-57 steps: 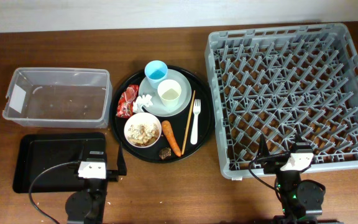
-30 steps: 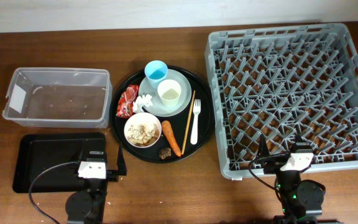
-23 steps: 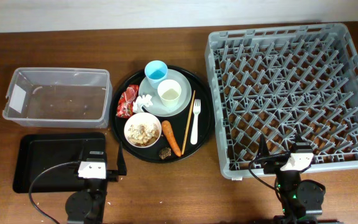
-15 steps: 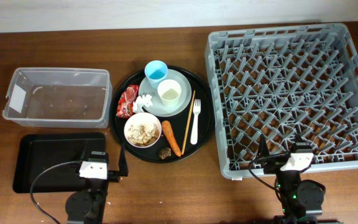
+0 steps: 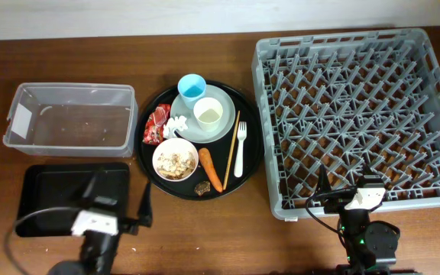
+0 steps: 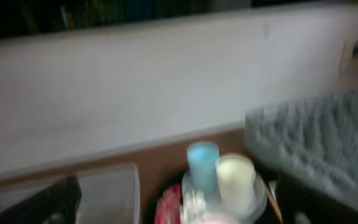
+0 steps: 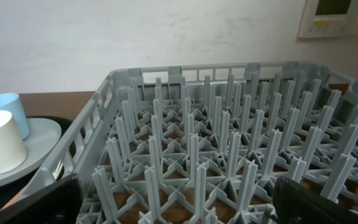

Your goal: Sort waste into correct bins and load items into the dishwasher rack

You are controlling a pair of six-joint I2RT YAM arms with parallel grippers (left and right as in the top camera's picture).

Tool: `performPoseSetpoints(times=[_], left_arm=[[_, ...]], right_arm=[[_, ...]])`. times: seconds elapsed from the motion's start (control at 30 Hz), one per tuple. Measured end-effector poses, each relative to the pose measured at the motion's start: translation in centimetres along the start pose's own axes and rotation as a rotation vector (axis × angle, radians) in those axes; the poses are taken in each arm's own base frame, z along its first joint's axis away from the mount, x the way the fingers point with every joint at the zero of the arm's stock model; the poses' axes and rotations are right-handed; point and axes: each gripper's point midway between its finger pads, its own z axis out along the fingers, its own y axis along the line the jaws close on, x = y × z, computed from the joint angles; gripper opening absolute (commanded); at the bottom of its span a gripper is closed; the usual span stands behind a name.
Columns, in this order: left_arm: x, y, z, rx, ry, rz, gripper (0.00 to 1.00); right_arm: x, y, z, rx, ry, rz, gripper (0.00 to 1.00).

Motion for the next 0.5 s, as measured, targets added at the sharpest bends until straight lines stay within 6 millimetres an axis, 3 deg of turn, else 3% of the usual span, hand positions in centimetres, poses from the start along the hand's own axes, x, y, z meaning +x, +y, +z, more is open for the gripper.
performPoseSetpoints(times=[0.07,0.17,0.23,0.3,0.37,0.4,0.5], left_arm=[[-6.4,0.6,-0.5,-0.007,0.02,-0.004,0.99],[-8.7,1.0,0.6,0.012,0.233,-0.031,0.99],[-7.8,1.0,3.0,0.042,0.45,-0.06,0.99],[-5.2,0.5,6.9,0.103,0.62,-0.099,0.99],[-1.1,-0.5,9.9,0.174,0.771,-0.147,0.98],[0.3,-0.8,11.2,0.192,0.809,-0.162,0.76],[3.0,-2.0,15.4,0.269,0.836,-0.226,0.64]], right_arm=[[-0.1,-0.1,0.0,0.003,-0.003,0.0,0.99],[0.0,-0.1,0.0,0.004,-0.001,0.0,0.99],[-0.1,-0.1,0.0,0.004,-0.002,0.0,0.99],[-0.1,-0.1,0.0,0.004,-0.002,0.0,0.99],[-0.1,-0.1,0.0,0.004,-0.002,0.0,0.99],[0.0,-0.1,0.0,0.004,-0.002,0.0,0.99],[0.0,-0.1,0.0,0.004,-0.001,0.0,0.99]])
